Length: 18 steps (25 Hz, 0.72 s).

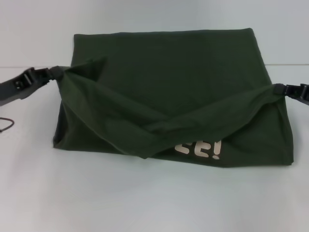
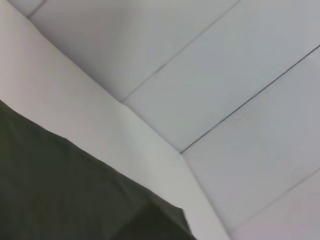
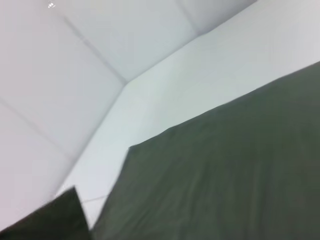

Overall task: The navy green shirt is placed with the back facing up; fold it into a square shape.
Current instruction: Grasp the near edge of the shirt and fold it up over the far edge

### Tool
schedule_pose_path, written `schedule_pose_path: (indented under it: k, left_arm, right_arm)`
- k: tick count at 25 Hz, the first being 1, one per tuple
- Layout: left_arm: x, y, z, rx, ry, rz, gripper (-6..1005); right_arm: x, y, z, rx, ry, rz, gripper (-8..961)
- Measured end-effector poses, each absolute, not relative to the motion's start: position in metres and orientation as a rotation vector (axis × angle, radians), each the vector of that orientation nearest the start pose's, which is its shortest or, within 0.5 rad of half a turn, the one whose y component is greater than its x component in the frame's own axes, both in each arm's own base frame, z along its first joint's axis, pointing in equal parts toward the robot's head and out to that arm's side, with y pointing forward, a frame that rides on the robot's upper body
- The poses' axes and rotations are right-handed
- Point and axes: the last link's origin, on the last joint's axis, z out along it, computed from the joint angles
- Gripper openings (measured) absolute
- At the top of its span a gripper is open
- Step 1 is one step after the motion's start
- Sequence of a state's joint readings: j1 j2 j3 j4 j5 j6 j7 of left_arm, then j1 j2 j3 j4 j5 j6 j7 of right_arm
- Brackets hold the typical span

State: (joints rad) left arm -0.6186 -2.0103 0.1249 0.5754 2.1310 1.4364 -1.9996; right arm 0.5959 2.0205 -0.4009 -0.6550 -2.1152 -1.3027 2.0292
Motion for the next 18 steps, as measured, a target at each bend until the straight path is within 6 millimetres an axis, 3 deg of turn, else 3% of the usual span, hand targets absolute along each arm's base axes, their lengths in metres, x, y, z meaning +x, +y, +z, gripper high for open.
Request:
schedule_pose_path:
  k: [8,18]
  left_arm:
    - [-0.296,0.389,0.052,-2.005,-1.459,-0.951,15]
    - [-0.294,0.406,0.052,-1.917,-1.419,-0.936,16]
  right_arm:
    - [0.306,0.395,0.044,-1.932,1.348,0.803,54]
    - [0.308,0.394,0.031,-1.888,1.247,0.9,54]
